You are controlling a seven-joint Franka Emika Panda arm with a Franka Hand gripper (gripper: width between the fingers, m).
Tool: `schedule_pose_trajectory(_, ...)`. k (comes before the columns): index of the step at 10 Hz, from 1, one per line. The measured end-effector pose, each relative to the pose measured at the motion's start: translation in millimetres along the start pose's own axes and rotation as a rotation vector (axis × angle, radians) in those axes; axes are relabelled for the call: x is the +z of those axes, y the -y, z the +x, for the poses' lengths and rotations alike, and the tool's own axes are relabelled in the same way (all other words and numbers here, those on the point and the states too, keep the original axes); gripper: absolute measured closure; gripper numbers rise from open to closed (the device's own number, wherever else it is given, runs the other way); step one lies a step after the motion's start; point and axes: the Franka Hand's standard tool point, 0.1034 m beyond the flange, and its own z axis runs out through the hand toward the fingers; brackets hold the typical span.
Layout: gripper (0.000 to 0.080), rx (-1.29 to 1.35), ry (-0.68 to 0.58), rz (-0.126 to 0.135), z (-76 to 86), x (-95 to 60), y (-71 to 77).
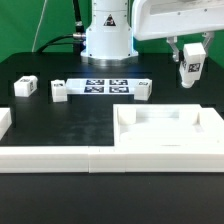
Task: Assemble one leg
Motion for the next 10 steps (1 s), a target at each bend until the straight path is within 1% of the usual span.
schedule_pose_trajectory(1, 0.0509, -0.004, -0.112, 0.003, 22.5, 1.4, -1.4)
schedule_pose_trajectory(2, 0.0509, -0.025, -0.118, 0.004, 29.0, 6.2, -2.6)
schedule_pose_trajectory(3, 0.0509, -0.018, -0.1, 0.009, 42.8, 6.8, -3.2)
schedule_pose_trajectory(4, 0.0509, -0.016, -0.115, 0.012, 57.6, 8.3, -5.0)
schedule_pose_trajectory(5, 0.0509, -0.032, -0.113, 0.013, 67.6, 11.4, -9.0)
schedule_pose_trajectory(6, 0.0509, -0.029, -0.119, 0.015, 72.9, 11.7, -9.5)
schedule_pose_trajectory(8, 0.0509, -0.029, -0.151, 0.013, 74.3, 11.8, -9.6)
schedule_pose_trajectory(9, 0.0509, -0.029, -0.239, 0.007, 79.3, 9.4, -11.3)
schedule_pose_trajectory(10, 0.0509, -0.029, -0.301, 0.001, 75.4, 11.1, -13.3)
